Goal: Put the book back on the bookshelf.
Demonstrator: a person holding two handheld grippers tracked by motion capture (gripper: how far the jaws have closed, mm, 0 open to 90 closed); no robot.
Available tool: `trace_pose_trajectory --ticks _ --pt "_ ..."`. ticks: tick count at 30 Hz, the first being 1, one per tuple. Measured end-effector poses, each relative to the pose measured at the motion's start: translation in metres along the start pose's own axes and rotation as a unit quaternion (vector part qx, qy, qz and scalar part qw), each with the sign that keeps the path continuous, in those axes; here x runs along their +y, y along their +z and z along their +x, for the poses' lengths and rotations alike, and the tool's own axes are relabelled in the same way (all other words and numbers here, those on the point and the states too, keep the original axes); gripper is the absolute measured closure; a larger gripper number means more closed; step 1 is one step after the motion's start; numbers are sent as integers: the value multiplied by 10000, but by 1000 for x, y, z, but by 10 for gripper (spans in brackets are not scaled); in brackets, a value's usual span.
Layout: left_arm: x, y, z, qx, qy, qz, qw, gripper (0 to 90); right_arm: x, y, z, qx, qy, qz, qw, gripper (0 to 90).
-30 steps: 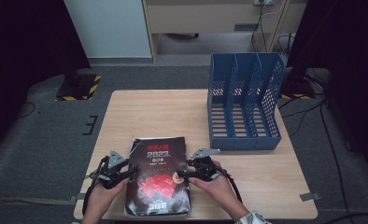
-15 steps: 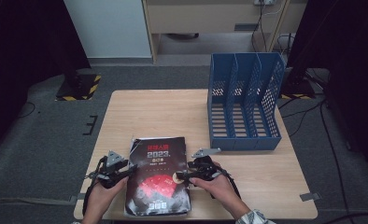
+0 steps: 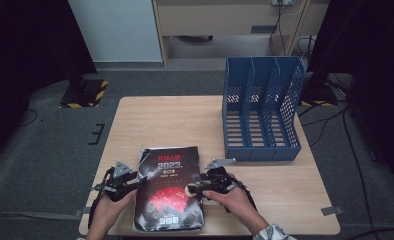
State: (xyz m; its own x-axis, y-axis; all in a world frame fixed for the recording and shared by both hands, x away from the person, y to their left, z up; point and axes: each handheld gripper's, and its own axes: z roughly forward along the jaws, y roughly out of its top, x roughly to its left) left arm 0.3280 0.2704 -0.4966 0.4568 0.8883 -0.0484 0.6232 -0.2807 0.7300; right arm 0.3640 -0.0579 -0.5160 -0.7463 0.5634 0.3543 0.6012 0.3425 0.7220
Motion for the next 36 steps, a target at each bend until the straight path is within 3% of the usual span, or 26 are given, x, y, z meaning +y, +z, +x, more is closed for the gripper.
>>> trace_pose_trajectory --ticks 10,16,20,25,36 --pt "1 0 2 -32 -3 49 10000 523 22 -11 10 230 -177 -173 9994 288" --pt "1 0 2 -24 -9 57 10000 523 41 -6 15 355 -298 63 9989 300" --pt "0 0 3 -47 -13 53 10000 523 54 6 18 402 -456 366 9975 302" --pt "0 0 3 -59 -6 46 10000 523 64 17 21 566 -518 470 9959 326" --pt "0 0 4 -91 -34 38 9999 521 71 29 20 622 -468 577 9953 346"
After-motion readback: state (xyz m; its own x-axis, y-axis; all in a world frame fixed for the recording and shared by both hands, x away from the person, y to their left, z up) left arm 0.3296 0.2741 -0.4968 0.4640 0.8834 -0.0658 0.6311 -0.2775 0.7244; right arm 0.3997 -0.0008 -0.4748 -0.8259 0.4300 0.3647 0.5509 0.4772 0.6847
